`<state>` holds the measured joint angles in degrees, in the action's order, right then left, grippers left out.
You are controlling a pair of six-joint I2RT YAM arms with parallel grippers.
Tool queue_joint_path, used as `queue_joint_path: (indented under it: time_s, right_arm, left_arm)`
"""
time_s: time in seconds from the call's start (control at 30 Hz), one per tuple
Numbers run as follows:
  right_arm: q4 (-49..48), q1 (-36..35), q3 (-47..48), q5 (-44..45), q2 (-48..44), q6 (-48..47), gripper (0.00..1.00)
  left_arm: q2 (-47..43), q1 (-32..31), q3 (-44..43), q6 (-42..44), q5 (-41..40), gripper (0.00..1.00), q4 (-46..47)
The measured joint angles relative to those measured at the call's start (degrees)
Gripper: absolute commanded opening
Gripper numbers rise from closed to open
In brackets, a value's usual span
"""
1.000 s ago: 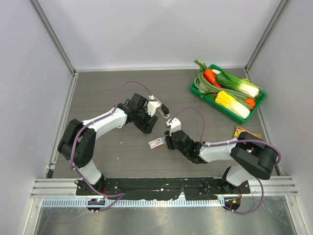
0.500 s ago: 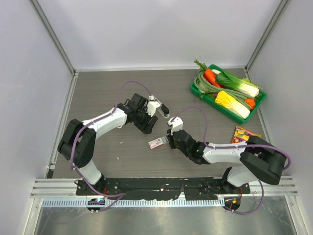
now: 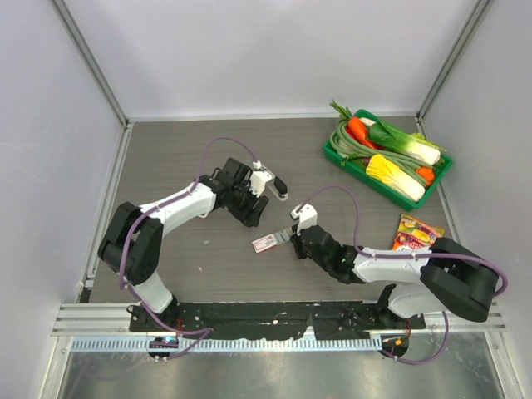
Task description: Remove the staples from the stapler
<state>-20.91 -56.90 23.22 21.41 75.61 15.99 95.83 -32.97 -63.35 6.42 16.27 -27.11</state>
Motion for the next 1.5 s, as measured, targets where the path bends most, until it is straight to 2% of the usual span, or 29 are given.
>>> queue_joint_path:
  time_s: [0.5, 1.5]
  right_arm:
    - [-0.5, 0.0, -0.5, -3.1, 2.3, 0.5, 0.01]
    - [-2.2, 0.0, 4.1, -3.6, 9.0, -0.4, 0.01]
  left_arm:
    - [0.0, 0.0, -0.1, 0.0, 0.0, 0.59, 0.0]
    - [0.0, 0.0, -0.1, 0.3, 0.0, 0.59, 0.0]
